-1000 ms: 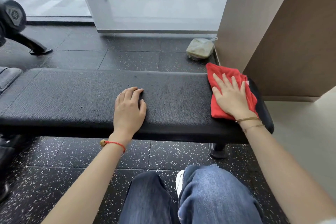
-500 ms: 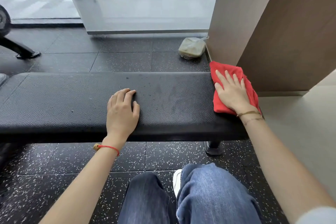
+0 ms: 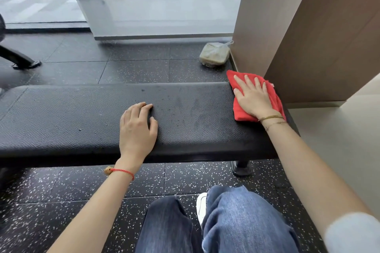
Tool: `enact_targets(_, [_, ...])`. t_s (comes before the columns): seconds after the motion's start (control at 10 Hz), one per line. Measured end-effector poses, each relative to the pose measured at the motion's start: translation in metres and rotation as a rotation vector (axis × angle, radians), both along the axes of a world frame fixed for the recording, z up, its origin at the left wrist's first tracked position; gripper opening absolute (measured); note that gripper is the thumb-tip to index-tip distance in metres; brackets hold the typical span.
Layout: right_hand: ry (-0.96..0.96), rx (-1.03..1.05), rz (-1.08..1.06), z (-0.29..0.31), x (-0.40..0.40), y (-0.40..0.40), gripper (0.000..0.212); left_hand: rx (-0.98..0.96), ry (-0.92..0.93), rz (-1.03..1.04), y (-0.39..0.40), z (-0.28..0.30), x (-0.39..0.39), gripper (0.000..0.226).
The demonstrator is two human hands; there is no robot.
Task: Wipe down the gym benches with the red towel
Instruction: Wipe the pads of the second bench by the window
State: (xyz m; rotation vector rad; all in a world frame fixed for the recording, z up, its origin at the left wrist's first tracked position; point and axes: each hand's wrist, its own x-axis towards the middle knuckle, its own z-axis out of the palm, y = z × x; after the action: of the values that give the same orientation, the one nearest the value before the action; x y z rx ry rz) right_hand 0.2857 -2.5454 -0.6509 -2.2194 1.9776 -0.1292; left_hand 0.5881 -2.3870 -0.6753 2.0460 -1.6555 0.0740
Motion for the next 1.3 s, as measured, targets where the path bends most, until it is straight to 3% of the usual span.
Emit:
enact_targets(0.3, [-0.044,-0.097,0.121,-0.009,-0.03,0.1,0.054,-0.008,-0.001,-0.008,0.0,-0.002,0.001,0.039])
enact_targets(0.5, [-0.027,-0.017,-0.061,0.0,-0.016,0.036,0.054,-0.006,0.001,-0.003,0.0,0.0,-0.001,0.038])
enact_targets(0.6, [-0.042,0.013,0.007,0.004,0.026,0.019,0.055,-0.005,0.006,0.003,0.0,0.001,-0.001,0.038])
enact_targets(0.8, [-0.079,-0.086,0.381,-0.004,0.062,0.086,0.055,-0.01,-0.005,-0.012,-0.001,0.0,0.002,0.039])
enact_targets(0.9, [-0.089,-0.117,0.34,-0.008,0.023,0.1,0.055,-0.01,-0.008,-0.015,-0.001,-0.001,0.003,0.038])
enact_targets(1.1, [-0.019,-0.043,-0.012,-0.001,-0.016,0.037,0.054,0.002,-0.011,-0.007,0.0,-0.001,0.001,0.039])
enact_targets(1.3, [-0.052,-0.104,0.036,-0.008,-0.016,0.07,0.055,0.0,-0.009,-0.014,0.0,-0.001,0.002,0.039])
